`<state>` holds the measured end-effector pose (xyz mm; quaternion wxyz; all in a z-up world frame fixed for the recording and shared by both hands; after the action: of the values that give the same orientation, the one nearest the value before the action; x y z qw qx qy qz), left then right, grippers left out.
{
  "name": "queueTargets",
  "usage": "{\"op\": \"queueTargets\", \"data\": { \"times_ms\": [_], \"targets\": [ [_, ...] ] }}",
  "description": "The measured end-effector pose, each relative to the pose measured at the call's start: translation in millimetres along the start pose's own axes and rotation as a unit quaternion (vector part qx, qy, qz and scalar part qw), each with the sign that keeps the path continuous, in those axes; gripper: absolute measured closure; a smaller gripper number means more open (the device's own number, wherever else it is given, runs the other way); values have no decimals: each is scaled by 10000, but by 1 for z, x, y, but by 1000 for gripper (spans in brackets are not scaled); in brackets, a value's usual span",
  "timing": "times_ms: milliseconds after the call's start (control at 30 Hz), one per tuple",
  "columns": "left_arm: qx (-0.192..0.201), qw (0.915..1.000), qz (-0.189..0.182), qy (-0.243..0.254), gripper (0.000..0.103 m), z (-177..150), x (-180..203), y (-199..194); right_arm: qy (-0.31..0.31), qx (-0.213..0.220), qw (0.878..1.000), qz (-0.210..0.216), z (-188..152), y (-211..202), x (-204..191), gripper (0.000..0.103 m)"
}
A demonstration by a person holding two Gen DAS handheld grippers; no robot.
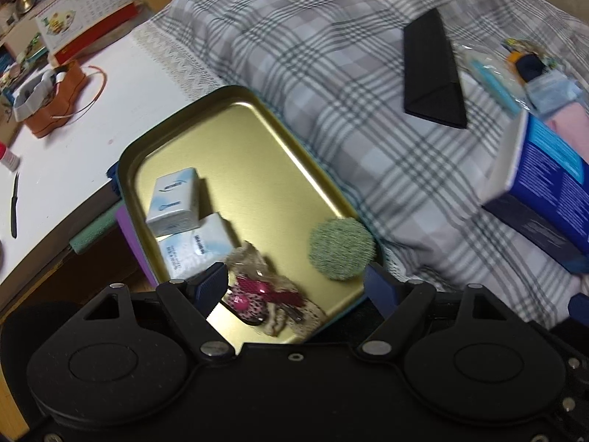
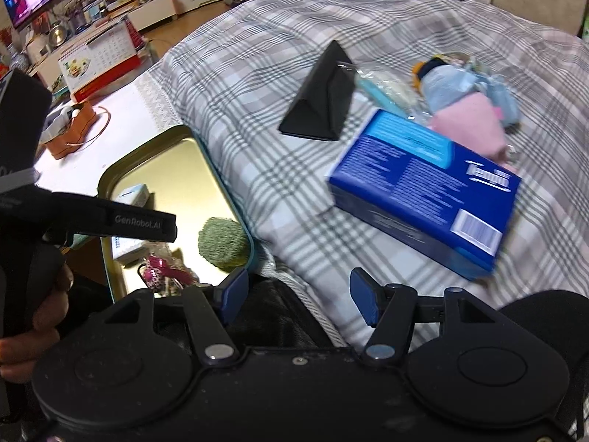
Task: Organize soft objects
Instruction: 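Withdraw both open tools from the tray back toward the pile, then grasp the pink fabric pouch with left gripper while right gripper grasps a blue face mask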
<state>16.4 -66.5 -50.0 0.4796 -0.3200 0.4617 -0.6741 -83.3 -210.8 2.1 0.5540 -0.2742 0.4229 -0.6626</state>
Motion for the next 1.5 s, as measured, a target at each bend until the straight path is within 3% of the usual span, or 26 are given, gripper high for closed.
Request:
{"op": "queueTargets", "data": {
  "times_ms": [333, 733, 1067, 1333, 1500],
  "targets": [
    [119, 9969, -299, 713, 26, -4, 64, -27, 670, 279, 9969, -288, -4, -28, 73, 41],
    [256, 9883, -634, 1361, 26, 15, 132, -47, 1800, 738, 9783, -715, 21, -45, 172, 39],
    [388, 9848, -753, 1518, 26, 44, 165, -52, 2734, 1055, 9518, -903, 70, -28, 246, 37],
    [569, 9835, -836, 1502, 26, 73, 181, -50, 3419, 1230, 9270, -929, 129, 7, 277, 30],
    [608, 9838, -936, 1406, 26, 96, 190, -45, 3703, 1068, 9198, -738, 160, 37, 281, 24]
  ]
}}
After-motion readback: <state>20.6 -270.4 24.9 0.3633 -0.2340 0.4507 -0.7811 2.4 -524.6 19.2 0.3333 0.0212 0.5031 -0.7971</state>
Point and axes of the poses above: each gripper's, at about its wrist camera, not at the fingertips, and y roughly the way its jaws point, x to its right, z to its top, the point moved 10 cm from there along y, roughly the way its jaws point, and after that the axes turned 4 degrees about y, right-handed, at the moved point
